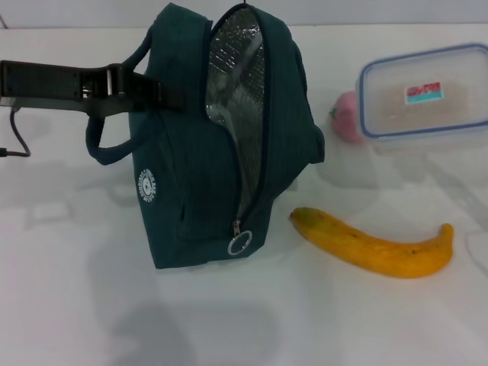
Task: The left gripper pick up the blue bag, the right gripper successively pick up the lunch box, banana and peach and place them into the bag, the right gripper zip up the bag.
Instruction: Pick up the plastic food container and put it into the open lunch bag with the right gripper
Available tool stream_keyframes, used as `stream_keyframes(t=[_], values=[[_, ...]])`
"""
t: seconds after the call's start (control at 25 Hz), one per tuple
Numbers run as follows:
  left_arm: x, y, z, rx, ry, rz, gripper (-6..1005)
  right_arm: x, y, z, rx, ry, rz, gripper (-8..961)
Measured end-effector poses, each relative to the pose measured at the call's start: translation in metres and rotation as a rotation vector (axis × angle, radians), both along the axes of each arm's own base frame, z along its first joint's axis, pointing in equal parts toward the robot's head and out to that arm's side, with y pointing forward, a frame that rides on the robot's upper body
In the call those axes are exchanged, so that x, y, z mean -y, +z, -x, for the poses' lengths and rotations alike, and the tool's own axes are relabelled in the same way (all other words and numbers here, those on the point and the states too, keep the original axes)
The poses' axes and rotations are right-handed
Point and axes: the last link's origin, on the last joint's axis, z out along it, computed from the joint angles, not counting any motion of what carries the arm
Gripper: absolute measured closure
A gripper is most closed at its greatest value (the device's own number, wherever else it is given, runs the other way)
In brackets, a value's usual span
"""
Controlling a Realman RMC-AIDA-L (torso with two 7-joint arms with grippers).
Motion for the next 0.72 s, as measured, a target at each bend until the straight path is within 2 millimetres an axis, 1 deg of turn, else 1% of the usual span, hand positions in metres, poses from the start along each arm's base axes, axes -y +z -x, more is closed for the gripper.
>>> stream_keyframes(t=[0.48, 0.72], values=[[-0.001, -0.002, -0.002, 0.004, -0.003, 0.005, 951, -0.002, 0.013, 0.012, -0.086, 0.066, -0.041, 797], [-0.002, -0.005, -0.003, -0.001, -0.008, 0.014, 950, -0.012, 0.012, 0.029, -0.112, 0.132, -0.043, 790]])
